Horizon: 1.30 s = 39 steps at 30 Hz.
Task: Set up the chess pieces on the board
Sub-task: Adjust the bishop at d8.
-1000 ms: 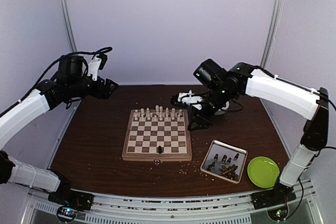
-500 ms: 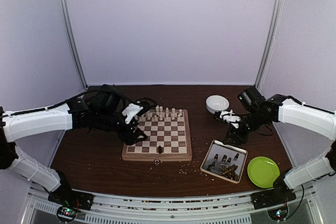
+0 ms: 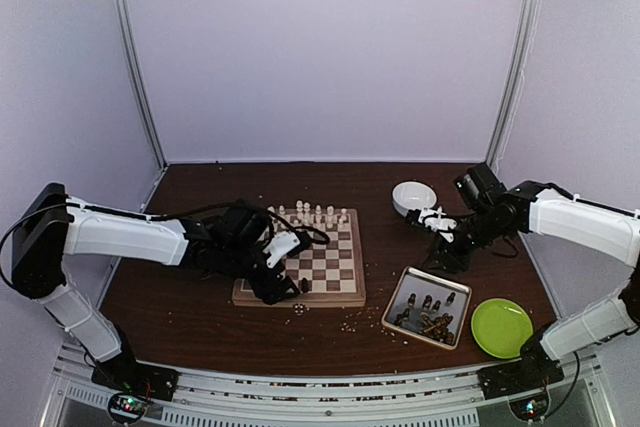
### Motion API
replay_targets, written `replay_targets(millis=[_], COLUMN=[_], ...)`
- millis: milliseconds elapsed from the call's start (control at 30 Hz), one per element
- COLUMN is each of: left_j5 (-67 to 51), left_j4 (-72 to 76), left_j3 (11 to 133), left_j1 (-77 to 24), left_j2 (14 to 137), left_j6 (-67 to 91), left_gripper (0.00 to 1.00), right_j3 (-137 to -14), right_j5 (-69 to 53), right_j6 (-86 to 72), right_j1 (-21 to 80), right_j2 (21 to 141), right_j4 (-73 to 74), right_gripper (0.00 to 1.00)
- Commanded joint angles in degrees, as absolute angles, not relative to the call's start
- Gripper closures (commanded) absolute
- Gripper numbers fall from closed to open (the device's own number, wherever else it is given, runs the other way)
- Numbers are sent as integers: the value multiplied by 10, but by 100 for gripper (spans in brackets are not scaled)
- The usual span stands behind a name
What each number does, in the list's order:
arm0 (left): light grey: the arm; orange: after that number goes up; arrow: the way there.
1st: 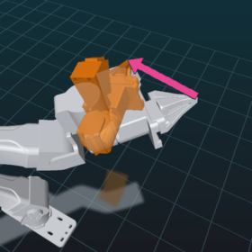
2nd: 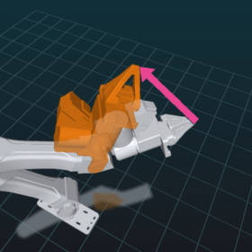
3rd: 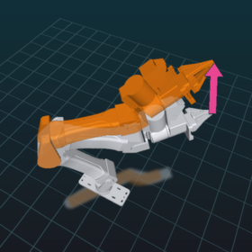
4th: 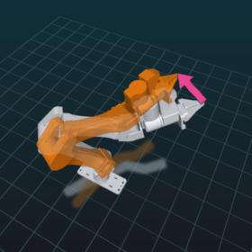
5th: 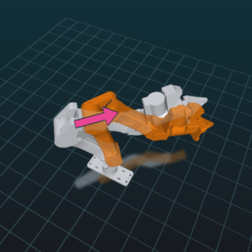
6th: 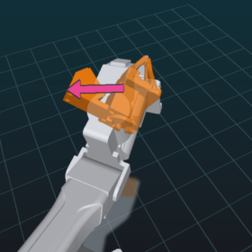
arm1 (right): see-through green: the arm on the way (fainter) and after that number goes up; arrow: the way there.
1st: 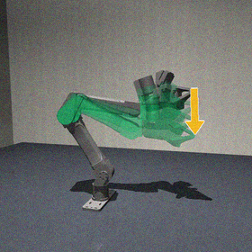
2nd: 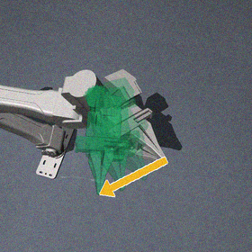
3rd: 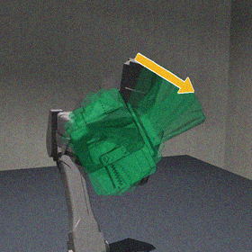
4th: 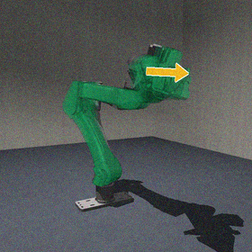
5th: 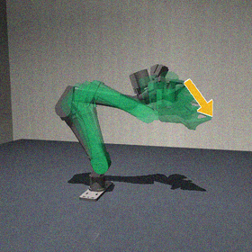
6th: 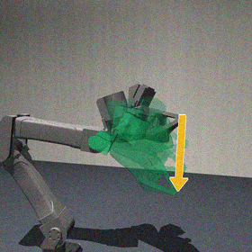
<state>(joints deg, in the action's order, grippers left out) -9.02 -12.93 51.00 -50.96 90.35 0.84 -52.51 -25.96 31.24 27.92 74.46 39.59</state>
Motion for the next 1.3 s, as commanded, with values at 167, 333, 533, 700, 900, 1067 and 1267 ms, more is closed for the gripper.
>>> replay_targets(millis=[167, 333, 533, 700, 900, 1067, 1267], left_j5=[-41, -46, -52, -36, -39, -52, -44], left_j4=[-16, -7, 4, 3, -8, -42, -144], left_j3=[504, 504, 498, 500, 498, 482, 477], left_j1=[-509, -509, -509, -509, -509, -516, -527], left_j2=[946, 967, 977, 983, 978, 925, 830], left_j6=[22, 12, 17, 18, 21, 37, 49], left_gripper=[28, 28, 28, 28, 29, 29, 28], right_j3=[-536, -536, -538, -539, -541, -540, -544], right_j5=[-265, -262, -264, -265, -267, -268, -269], right_j6=[323, 326, 331, 330, 331, 332, 333], right_j1=[277, 277, 277, 277, 277, 277, 277], right_j2=[755, 758, 766, 770, 776, 775, 778], right_j4=[398, 398, 403, 404, 407, 408, 410], right_gripper=[57, 57, 57, 57, 57, 57, 57])
